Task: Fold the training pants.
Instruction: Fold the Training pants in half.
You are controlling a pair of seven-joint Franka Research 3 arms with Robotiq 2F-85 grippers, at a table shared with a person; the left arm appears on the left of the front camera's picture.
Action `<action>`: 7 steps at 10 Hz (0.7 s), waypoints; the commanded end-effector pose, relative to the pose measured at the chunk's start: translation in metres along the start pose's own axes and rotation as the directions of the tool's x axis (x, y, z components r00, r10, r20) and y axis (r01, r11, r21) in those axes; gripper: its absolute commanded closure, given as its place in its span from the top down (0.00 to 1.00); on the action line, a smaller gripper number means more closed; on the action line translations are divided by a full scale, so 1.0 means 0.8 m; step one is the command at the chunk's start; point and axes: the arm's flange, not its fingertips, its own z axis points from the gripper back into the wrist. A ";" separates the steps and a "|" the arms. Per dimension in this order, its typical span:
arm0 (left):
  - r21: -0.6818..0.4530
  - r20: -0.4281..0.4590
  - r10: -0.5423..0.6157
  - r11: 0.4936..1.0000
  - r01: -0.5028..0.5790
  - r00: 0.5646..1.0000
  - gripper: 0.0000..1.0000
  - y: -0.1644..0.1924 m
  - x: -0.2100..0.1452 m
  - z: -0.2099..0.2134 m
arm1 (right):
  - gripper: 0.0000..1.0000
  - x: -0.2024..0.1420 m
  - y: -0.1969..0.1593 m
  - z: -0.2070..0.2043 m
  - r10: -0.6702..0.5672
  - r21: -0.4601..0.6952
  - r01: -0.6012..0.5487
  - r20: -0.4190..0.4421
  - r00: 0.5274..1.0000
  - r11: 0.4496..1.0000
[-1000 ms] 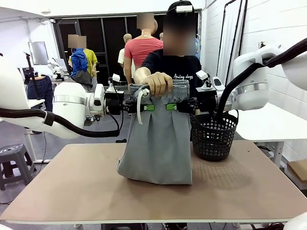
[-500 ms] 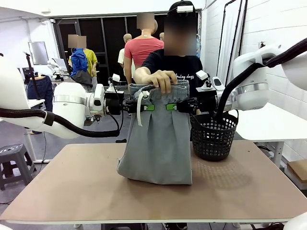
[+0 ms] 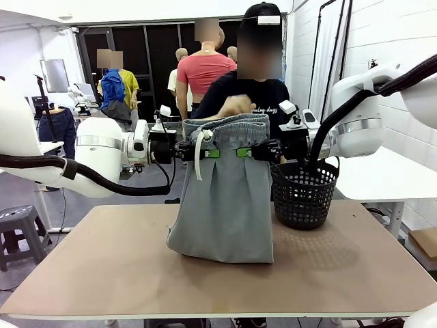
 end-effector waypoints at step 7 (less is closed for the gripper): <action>0.009 -0.001 0.001 1.000 -0.001 1.000 0.00 -0.001 0.004 -0.002 | 0.00 0.000 0.004 -0.002 -0.005 -0.007 0.005 0.015 1.000 1.000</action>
